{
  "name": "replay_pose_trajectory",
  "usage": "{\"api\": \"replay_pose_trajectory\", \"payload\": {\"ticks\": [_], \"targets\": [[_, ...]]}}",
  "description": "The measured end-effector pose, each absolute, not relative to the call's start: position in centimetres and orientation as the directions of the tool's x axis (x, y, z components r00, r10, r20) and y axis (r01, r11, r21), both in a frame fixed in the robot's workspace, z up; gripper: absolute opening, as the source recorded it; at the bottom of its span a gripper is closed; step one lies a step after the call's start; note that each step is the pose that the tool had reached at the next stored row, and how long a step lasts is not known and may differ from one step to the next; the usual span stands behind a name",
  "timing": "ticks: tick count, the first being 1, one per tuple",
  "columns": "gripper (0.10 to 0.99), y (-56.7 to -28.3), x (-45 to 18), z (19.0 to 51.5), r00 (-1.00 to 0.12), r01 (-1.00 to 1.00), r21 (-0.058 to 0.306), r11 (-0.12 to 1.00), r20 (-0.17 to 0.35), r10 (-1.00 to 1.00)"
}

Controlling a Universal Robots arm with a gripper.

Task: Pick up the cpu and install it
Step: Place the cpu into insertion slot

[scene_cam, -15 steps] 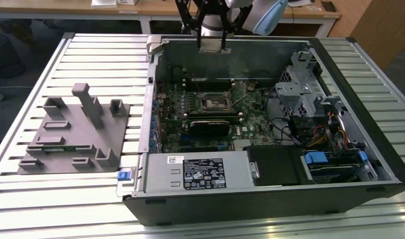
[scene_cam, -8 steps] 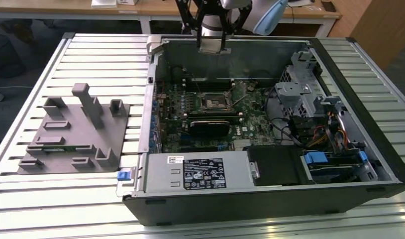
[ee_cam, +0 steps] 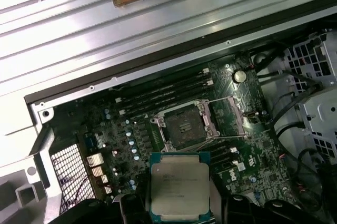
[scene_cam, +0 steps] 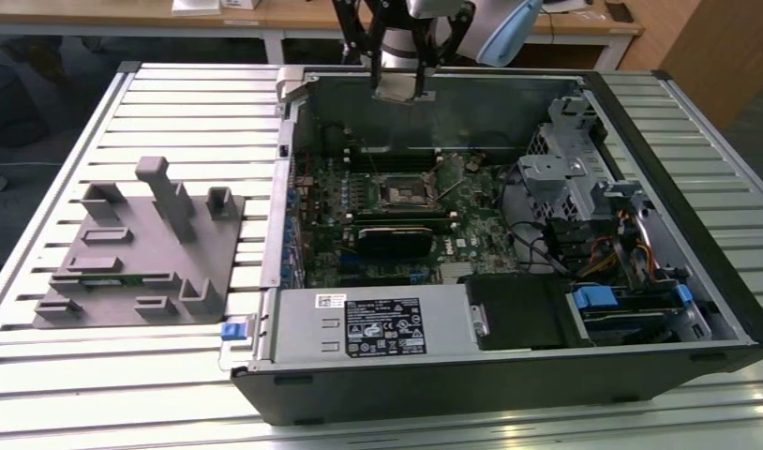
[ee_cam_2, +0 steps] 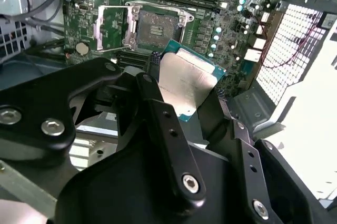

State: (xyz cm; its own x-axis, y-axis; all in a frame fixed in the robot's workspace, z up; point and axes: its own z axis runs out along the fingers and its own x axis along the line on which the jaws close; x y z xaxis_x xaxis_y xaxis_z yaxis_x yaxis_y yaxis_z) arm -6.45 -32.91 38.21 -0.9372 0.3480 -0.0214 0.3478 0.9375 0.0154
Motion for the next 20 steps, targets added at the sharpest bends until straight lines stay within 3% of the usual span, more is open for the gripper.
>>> {"api": "replay_pose_trajectory", "payload": {"ticks": [20], "targets": [[0.533,-32.9,-6.47,38.08,-0.842,0.539,0.016,0.842,-0.022,0.539]]}}
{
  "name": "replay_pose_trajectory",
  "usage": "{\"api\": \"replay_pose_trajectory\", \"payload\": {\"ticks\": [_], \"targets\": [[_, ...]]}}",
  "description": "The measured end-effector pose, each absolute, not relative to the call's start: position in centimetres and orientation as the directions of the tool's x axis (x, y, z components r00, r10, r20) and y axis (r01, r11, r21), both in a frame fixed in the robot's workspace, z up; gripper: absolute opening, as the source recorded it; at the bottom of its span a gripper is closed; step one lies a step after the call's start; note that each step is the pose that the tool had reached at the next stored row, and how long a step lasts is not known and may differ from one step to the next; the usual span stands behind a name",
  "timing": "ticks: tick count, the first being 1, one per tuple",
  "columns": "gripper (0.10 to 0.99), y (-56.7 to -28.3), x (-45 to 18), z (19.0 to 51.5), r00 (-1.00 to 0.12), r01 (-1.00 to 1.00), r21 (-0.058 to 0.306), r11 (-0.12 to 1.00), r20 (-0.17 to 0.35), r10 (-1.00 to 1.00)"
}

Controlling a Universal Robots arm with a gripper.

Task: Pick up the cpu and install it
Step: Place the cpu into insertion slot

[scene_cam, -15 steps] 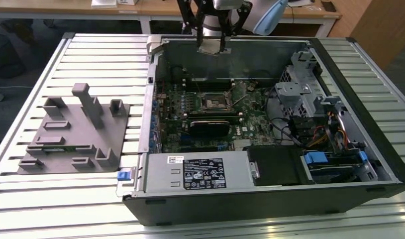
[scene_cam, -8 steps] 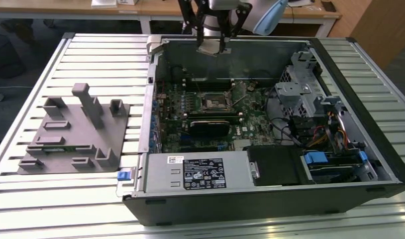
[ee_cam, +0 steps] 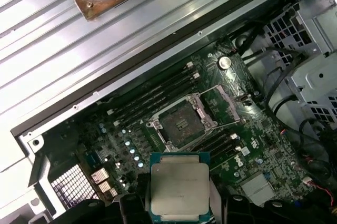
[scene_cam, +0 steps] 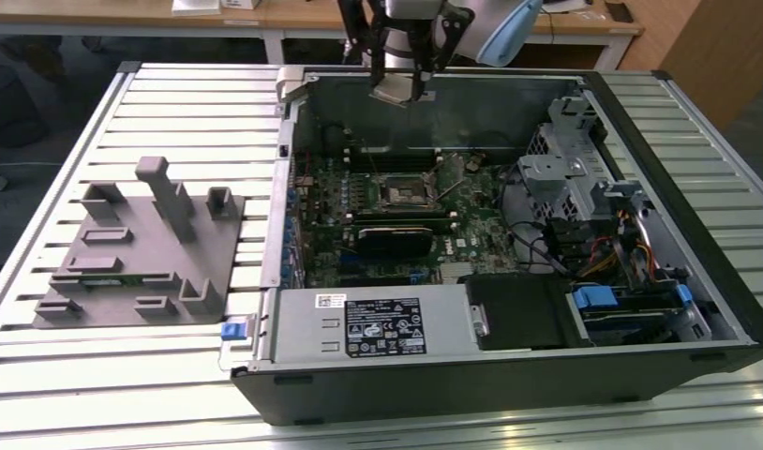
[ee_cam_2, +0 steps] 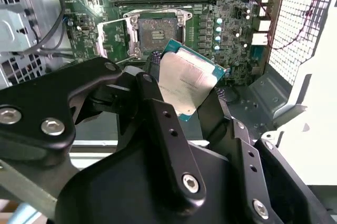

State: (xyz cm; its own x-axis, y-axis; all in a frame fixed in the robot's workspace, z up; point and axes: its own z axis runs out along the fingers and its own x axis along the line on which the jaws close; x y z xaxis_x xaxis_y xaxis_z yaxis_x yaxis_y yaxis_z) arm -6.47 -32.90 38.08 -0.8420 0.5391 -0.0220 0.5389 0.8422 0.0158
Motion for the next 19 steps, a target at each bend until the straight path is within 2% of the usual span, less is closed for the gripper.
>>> {"api": "replay_pose_trajectory", "payload": {"ticks": [8,19], "targets": [[0.533,-32.85,-6.47,38.06,-0.792,0.61,0.016,0.792,-0.022,0.61],[0.533,-32.84,-6.47,37.88,-0.658,0.753,0.016,0.658,-0.022,0.753]]}}
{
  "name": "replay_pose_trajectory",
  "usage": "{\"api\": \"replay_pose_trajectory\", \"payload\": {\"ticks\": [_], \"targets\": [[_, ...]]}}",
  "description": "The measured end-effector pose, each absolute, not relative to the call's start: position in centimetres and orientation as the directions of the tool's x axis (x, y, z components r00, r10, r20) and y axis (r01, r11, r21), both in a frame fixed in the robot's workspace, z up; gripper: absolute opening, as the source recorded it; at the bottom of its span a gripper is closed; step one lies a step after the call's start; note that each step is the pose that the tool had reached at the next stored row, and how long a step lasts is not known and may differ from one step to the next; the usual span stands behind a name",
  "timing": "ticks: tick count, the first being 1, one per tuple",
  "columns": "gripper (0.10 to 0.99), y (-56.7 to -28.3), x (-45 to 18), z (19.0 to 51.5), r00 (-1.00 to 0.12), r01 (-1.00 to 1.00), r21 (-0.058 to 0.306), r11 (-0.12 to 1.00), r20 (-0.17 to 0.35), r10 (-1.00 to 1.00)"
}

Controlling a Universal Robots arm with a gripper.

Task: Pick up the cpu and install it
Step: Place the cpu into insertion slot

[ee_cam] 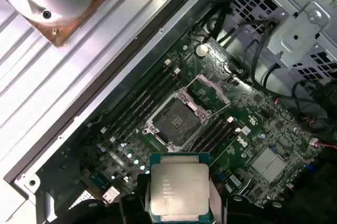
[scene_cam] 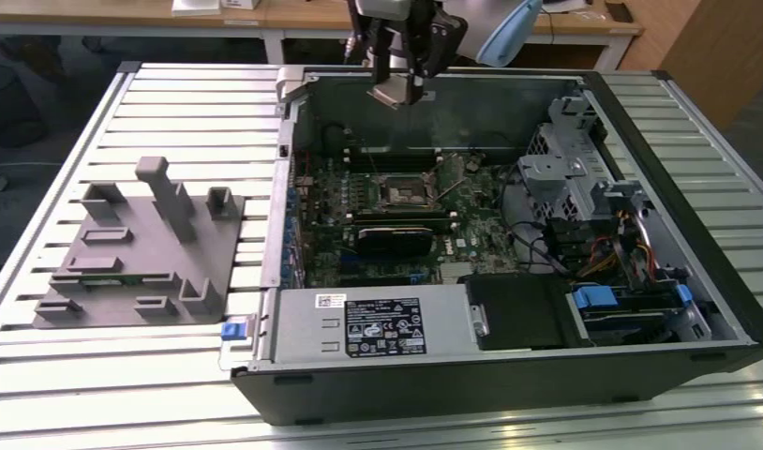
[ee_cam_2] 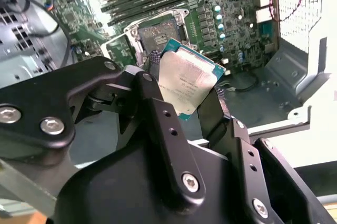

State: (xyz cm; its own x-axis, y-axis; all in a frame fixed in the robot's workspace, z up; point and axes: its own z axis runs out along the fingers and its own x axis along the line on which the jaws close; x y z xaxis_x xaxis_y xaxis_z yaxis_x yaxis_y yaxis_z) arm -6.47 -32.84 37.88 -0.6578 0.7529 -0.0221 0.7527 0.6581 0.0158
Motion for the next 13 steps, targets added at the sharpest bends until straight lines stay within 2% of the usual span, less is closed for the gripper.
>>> {"api": "replay_pose_trajectory", "payload": {"ticks": [13], "targets": [[0.533,-32.84,-6.47,37.62,-0.487,0.873,0.016,0.487,-0.022,0.873]]}}
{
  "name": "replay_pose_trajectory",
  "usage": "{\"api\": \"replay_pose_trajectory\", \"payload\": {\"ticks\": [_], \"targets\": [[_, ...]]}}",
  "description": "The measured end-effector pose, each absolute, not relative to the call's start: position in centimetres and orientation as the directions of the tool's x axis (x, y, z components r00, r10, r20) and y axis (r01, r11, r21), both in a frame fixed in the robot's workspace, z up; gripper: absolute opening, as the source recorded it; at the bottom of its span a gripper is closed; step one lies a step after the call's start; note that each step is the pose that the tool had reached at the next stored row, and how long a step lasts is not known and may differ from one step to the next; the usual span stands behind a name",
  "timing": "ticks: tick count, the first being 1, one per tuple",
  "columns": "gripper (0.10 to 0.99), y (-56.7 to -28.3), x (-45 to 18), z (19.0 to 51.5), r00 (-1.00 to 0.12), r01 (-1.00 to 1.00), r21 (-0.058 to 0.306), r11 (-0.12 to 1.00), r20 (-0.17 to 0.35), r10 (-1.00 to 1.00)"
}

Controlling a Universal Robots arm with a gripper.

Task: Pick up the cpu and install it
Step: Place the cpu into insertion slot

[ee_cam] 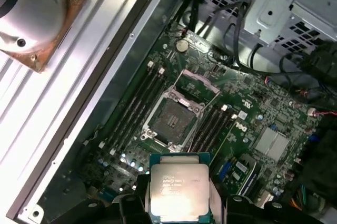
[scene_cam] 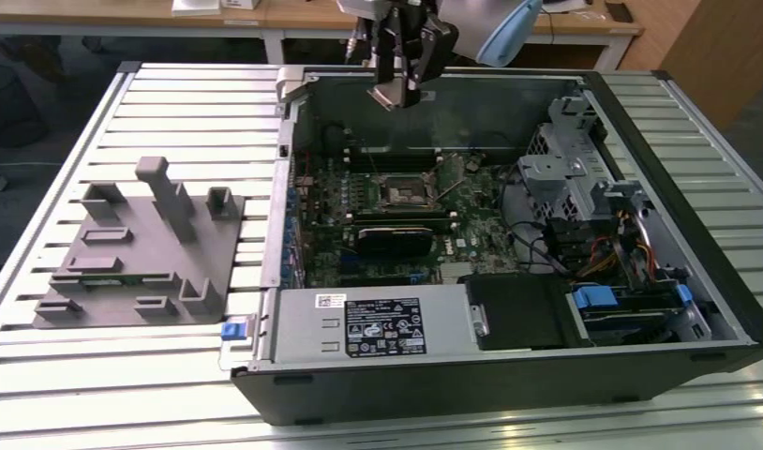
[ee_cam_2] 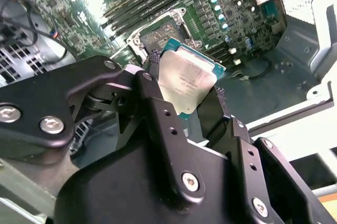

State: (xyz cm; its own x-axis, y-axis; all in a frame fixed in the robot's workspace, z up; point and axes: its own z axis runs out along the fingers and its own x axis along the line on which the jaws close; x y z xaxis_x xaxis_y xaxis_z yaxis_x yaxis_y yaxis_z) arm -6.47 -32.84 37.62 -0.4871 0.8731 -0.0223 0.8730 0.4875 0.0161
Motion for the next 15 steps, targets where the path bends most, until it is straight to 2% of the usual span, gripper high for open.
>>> {"api": "replay_pose_trajectory", "payload": {"ticks": [15], "targets": [[0.533,-32.83,-6.47,37.32,-0.263,0.965,0.016,0.264,-0.022,0.964]]}}
